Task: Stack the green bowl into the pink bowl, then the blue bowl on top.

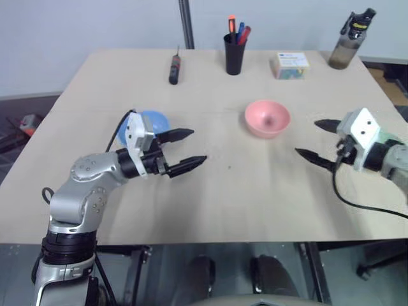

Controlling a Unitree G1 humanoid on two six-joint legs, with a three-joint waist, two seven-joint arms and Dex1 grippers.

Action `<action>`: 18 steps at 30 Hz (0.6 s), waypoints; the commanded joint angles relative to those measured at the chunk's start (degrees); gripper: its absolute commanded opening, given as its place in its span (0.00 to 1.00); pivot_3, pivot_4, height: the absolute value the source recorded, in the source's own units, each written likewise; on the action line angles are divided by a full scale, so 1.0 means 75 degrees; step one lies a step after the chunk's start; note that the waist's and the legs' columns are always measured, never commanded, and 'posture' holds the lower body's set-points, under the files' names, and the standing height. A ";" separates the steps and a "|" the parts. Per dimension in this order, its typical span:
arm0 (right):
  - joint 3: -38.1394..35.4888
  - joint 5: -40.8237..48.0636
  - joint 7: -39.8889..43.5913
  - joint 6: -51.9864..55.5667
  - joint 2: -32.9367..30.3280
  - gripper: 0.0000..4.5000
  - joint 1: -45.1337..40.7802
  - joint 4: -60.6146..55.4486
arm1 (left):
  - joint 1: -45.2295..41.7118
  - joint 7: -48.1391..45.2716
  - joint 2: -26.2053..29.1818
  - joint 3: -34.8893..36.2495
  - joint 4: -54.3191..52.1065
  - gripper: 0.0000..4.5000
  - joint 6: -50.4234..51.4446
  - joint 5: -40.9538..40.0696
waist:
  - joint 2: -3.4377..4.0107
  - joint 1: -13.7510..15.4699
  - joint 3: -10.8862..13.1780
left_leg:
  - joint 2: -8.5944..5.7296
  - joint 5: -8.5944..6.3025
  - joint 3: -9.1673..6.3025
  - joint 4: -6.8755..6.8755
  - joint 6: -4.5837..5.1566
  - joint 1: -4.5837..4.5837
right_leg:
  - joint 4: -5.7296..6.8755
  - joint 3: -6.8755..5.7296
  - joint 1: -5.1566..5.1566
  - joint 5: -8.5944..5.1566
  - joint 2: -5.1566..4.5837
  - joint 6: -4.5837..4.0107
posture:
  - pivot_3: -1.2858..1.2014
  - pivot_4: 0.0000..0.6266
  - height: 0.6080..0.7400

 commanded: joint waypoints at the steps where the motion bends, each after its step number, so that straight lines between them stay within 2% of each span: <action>1: 0.1216 -0.1004 -0.0377 -0.0895 0.1069 0.99 -0.1428 0.1847 | 0.0606 0.0392 0.0020 0.0466 -0.1090 1.00 -0.0026 -0.0318 | 0.0000 -0.0015 0.0007 | 0.0003 0.0002 -0.0009 0.0001 -0.0003 -0.0014 | 0.0007 -0.0007 -0.0016 0.0000 0.0001 -0.0001 | 0.52 0.24 1.00; 5: 0.1453 -0.1358 -0.0352 -0.1748 0.1663 0.99 -0.2301 0.3479 | 0.0827 0.0777 -0.0071 0.0616 -0.1333 1.00 0.0150 -0.0596 | 0.0006 0.0142 0.0011 | -0.0005 0.0002 -0.0019 0.0001 -0.0003 -0.0030 | 0.0002 -0.0019 -0.0025 0.0000 -0.0006 -0.0001 | 0.52 0.24 1.00; 9: 0.1556 -0.1853 -0.0651 -0.2486 0.2031 0.99 -0.2905 0.5387 | 0.0830 0.0946 -0.0091 0.0648 -0.1290 1.00 -0.0120 -0.0419 | 0.0006 0.0126 0.0010 | -0.0017 0.0002 -0.0023 0.0002 -0.0003 -0.0026 | 0.0002 -0.0022 -0.0020 0.0000 -0.0012 -0.0001 | 0.52 0.24 1.00; 12: 0.1464 -0.2002 -0.0537 -0.2847 0.1971 0.80 -0.3079 0.6189 | 0.0655 0.0973 -0.0121 0.0450 -0.1237 1.00 -0.0261 -0.0314 | 0.0007 0.0137 0.0010 | -0.0017 0.0002 -0.0027 0.0001 -0.0004 -0.0025 | 0.0003 -0.0029 -0.0018 0.0000 -0.0011 -0.0002 | 0.52 0.24 1.00; 16: 0.1398 -0.2134 -0.0389 -0.3214 0.1853 0.40 -0.3137 0.6662 | 0.0514 0.1102 -0.0260 0.0290 -0.1114 1.00 -0.0401 -0.0177 | 0.0016 0.0073 0.0016 | -0.0022 0.0002 -0.0020 0.0001 -0.0004 -0.0027 | 0.0005 -0.0019 -0.0022 0.0000 -0.0012 -0.0001 | 0.52 0.24 1.00; 17: 0.1399 -0.2169 -0.0360 -0.3273 0.1830 0.34 -0.3120 0.6703 | 0.0520 0.1123 -0.0295 0.0230 -0.1108 1.00 -0.0443 -0.0142 | 0.0017 0.0052 0.0016 | -0.0020 0.0002 -0.0018 0.0000 -0.0004 -0.0026 | 0.0006 -0.0018 -0.0024 0.0000 -0.0010 -0.0001 | 0.52 0.24 1.00; 18: 0.1397 -0.2194 -0.0328 -0.3325 0.1810 0.23 -0.3092 0.6717 | 0.0525 0.1157 -0.0343 0.0166 -0.1121 1.00 -0.0468 -0.0115 | 0.0018 0.0018 0.0017 | -0.0018 0.0002 -0.0017 0.0000 -0.0004 -0.0026 | 0.0006 -0.0017 -0.0024 0.0000 -0.0009 -0.0001 | 0.52 0.24 1.00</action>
